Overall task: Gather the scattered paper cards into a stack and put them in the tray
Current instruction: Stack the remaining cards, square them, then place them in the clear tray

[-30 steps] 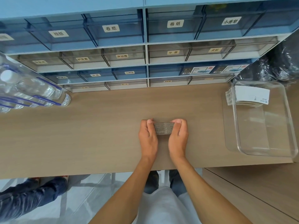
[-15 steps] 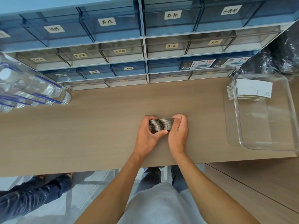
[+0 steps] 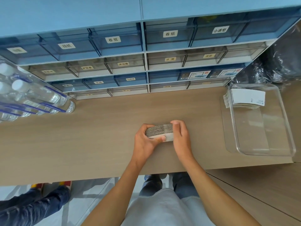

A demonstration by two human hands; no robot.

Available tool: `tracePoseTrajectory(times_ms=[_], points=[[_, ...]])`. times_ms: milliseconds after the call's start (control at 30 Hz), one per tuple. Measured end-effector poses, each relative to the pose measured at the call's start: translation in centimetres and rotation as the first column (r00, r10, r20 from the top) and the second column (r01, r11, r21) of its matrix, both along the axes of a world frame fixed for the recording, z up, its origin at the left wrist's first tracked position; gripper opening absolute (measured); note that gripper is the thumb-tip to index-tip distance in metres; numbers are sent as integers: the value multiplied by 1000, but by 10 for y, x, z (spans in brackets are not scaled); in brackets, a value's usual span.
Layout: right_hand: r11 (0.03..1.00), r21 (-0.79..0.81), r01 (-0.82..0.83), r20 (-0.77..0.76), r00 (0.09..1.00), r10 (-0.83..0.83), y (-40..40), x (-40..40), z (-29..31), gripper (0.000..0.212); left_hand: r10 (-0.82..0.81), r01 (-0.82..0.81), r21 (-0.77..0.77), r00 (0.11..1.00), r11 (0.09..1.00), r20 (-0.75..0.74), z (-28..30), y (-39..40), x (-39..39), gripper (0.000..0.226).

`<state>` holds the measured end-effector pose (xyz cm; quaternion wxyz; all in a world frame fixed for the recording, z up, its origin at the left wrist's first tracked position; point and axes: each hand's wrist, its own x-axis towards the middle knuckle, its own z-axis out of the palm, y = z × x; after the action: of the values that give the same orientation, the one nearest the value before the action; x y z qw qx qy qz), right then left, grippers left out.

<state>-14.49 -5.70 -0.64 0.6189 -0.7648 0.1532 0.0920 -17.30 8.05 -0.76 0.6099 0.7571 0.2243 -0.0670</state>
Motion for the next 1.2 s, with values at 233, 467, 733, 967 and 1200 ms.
tracePoseTrajectory(times_ms=[233,467,733,967,1200], points=[[902,430,-32,-188,974,125,-21,-6,30,35,115,-139,-288,989,947,-97,30,1,4,60],[639,712,290,-292,951,-106,-17,-17,54,35,183,-211,-414,977,886,-106,59,-26,17,69],[559,706,434,-285,898,-336,-42,-8,73,34,166,-271,-673,962,688,-217,73,-67,25,46],[467,707,532,-299,822,-484,-97,-2,82,40,102,-280,-708,954,649,-283,88,-133,38,31],[418,707,570,-311,782,-541,-187,22,94,30,47,-242,-705,958,667,-284,100,-224,65,20]])
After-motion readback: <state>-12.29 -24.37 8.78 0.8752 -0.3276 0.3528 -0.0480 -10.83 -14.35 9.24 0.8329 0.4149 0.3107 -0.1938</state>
